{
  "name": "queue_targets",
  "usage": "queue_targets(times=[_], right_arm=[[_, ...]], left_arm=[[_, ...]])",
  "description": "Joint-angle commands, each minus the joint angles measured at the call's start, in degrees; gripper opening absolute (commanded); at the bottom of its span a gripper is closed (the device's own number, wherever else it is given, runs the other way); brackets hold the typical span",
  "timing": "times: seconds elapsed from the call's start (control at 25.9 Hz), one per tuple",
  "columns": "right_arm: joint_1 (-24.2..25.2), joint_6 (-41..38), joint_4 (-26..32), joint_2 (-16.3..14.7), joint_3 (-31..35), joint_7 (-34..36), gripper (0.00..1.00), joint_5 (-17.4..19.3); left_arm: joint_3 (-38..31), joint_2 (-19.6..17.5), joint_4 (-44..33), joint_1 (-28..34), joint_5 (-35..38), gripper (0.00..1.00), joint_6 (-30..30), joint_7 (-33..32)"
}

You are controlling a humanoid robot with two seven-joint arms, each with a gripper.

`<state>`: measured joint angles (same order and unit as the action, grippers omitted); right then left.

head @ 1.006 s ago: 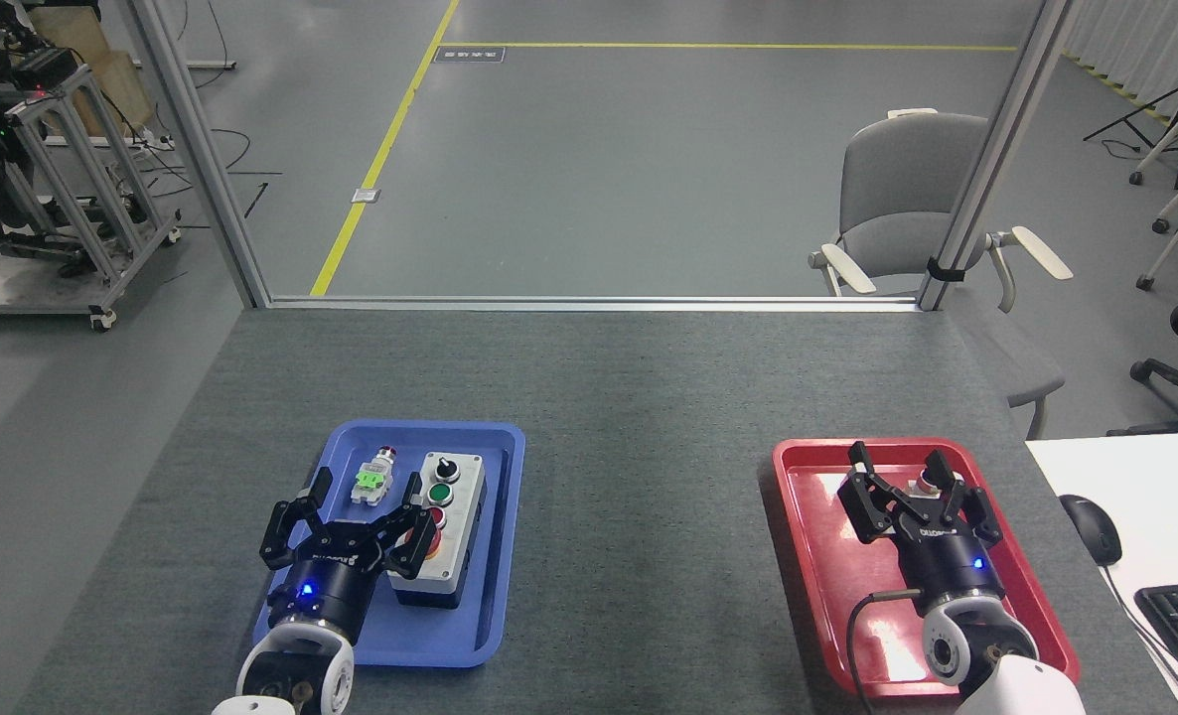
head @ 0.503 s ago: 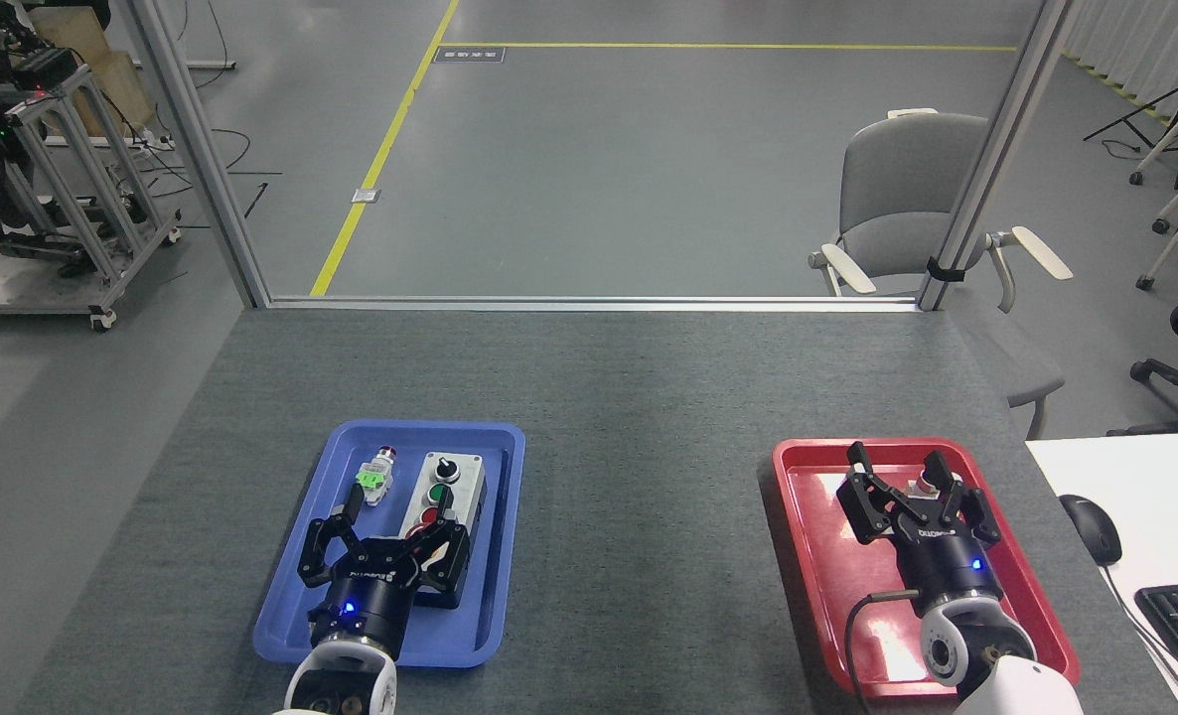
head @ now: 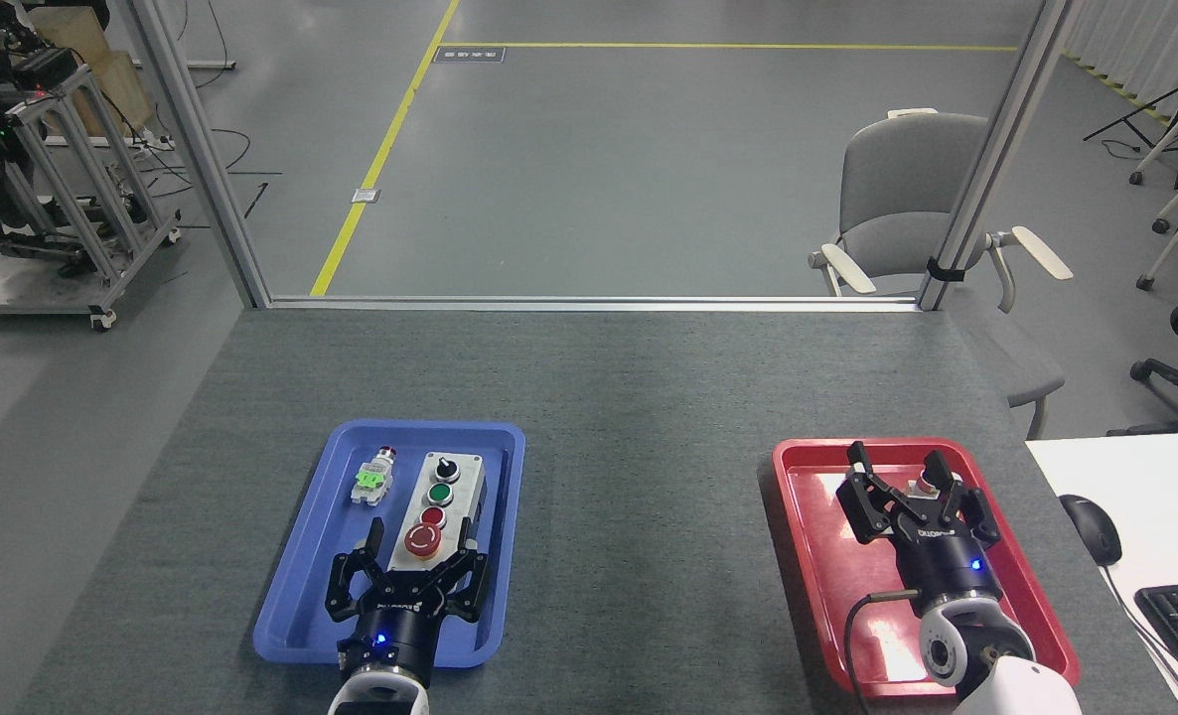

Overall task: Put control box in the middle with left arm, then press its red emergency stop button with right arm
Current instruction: 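Position the left gripper around the near end of the control box and close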

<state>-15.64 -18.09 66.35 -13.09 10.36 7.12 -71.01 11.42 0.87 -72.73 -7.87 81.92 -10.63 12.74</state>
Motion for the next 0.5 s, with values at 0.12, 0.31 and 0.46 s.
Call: queue_targets(times=[0.12,0.31,0.46], right_arm=[[0.0,0.0,0.0,0.0,-0.2,0.0,1.0,0.1],[0.1,0.0,0.0,0.1,-0.4,0.0,1.0,0.0],[0.1,0.0,-0.1,0.0,-0.4,0.0,1.0,0.0]], left_arm=[[0.2,0.0,0.5,0.3,-0.2,0.99,-0.1,1.8],[0.1,0.1,0.3,0.9,-0.3,0.99,-0.1,3.0],[0.1,-0.3,0.0,1.2,-0.4,0.99,0.0,3.0]])
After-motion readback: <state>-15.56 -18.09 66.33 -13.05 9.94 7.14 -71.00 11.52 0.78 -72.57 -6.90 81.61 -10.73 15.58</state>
